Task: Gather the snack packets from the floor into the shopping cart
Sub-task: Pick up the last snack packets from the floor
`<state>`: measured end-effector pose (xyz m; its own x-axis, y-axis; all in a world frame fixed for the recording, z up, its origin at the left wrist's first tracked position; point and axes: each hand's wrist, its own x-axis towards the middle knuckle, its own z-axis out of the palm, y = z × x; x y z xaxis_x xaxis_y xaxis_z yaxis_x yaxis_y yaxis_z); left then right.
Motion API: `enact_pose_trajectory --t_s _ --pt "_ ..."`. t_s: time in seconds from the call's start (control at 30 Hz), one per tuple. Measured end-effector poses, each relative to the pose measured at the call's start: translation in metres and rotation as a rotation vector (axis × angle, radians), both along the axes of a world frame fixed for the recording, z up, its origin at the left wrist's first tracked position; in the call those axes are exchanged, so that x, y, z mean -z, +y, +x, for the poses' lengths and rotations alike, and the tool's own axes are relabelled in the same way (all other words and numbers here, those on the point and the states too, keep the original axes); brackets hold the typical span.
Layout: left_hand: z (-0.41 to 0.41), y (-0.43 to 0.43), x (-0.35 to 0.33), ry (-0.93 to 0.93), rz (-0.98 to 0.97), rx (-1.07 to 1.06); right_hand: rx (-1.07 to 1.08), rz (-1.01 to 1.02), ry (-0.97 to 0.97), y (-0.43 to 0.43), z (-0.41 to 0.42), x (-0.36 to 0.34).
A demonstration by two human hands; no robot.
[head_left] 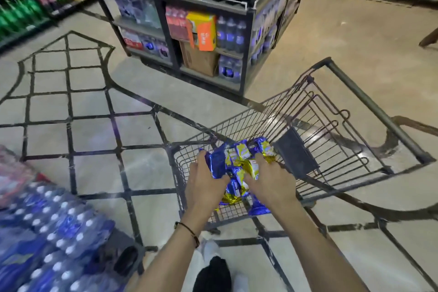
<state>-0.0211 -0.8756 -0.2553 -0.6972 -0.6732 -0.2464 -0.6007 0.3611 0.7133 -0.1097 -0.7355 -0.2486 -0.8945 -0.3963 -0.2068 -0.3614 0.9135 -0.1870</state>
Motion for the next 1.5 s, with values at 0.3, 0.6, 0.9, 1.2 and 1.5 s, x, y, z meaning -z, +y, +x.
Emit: enact_pose_trajectory --t_s 0.3,0.6,0.9,1.2,1.5 --pt "-0.069 -0.043 0.074 -0.142 0.048 0.050 0.052 0.110 -0.106 -0.033 -0.060 0.056" --pt "-0.097 -0.068 0.173 -0.273 0.070 -0.113 -0.019 0.230 -0.305 -0.056 -0.121 0.169" --pt "-0.130 -0.067 0.291 -0.413 0.084 -0.136 -0.045 0.241 -0.321 -0.083 -0.176 0.281" --pt "-0.152 -0.076 0.361 -0.490 0.090 -0.113 -0.131 0.231 -0.287 -0.120 -0.201 0.358" --pt "-0.149 -0.092 0.333 -0.469 0.030 -0.096 -0.169 0.264 -0.262 -0.122 -0.212 0.346"
